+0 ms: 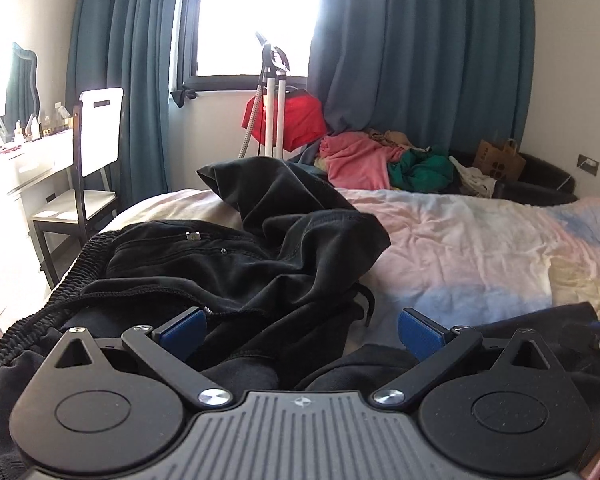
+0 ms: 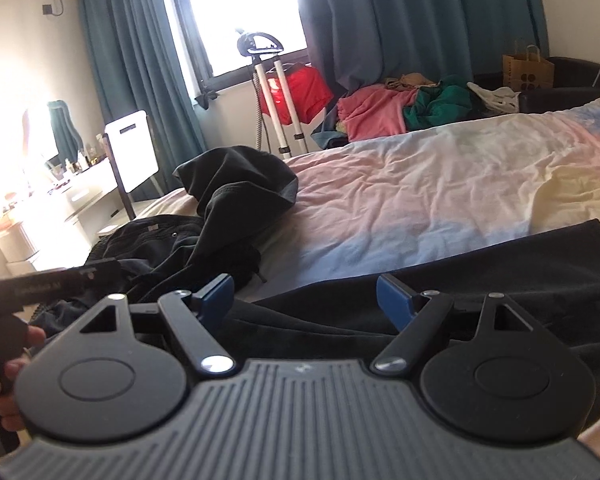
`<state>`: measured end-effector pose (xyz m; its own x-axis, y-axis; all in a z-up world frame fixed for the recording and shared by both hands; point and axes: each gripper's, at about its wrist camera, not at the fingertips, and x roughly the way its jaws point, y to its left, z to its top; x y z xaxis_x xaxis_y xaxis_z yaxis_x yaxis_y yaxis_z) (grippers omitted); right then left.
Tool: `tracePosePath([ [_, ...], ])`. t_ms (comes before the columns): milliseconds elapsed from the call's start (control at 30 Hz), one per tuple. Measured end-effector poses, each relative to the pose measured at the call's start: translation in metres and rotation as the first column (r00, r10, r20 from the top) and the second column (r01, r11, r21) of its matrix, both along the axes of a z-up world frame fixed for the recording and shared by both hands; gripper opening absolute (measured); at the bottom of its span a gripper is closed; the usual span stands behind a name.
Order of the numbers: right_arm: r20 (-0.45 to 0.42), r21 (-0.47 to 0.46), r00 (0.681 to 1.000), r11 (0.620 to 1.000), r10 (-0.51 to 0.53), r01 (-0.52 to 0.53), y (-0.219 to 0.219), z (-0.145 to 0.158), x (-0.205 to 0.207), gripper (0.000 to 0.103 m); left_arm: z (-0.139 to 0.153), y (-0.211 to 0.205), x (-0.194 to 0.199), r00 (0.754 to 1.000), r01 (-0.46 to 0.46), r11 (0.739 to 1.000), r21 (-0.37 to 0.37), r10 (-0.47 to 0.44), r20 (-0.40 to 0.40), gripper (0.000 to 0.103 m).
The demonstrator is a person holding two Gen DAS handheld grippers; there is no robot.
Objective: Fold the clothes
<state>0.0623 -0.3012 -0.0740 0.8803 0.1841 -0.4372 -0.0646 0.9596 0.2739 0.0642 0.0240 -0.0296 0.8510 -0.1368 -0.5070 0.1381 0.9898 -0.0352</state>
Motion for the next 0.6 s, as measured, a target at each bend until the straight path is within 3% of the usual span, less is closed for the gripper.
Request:
tracePosePath([
  [133, -0.022, 0.032, 0.995, 0.995, 0.092, -0.092, 0.002, 0.009, 0.079, 0.080, -0.018, 0.009, 0.009, 1.000, -0.016, 1.000, 0.024, 0.016, -0.003, 0.103],
  [367, 0.011, 0.048, 0.983, 0.982, 0.185, -0.185, 0.011, 0.025, 0.294, 0.080, -0.042, 0.033, 0.031, 1.000, -0.019, 0.999, -0.026, 0.019, 0.001, 0.103],
  [500, -0.040, 0.052, 0.990, 0.990, 0.136, -0.134, 0.023, 0.012, 0.401, 0.080, -0.057, 0.049, 0.044, 1.000, -0.021, 0.997, -0.070, 0.020, -0.003, 0.103],
  [600, -0.105, 0.067, 0.982, 0.986, 0.160, -0.153, 0.046, -0.003, 0.456, 0.078, -0.068, 0.053, 0.054, 1.000, 0.017, 0.994, -0.112, -0.016, 0.008, 0.103],
])
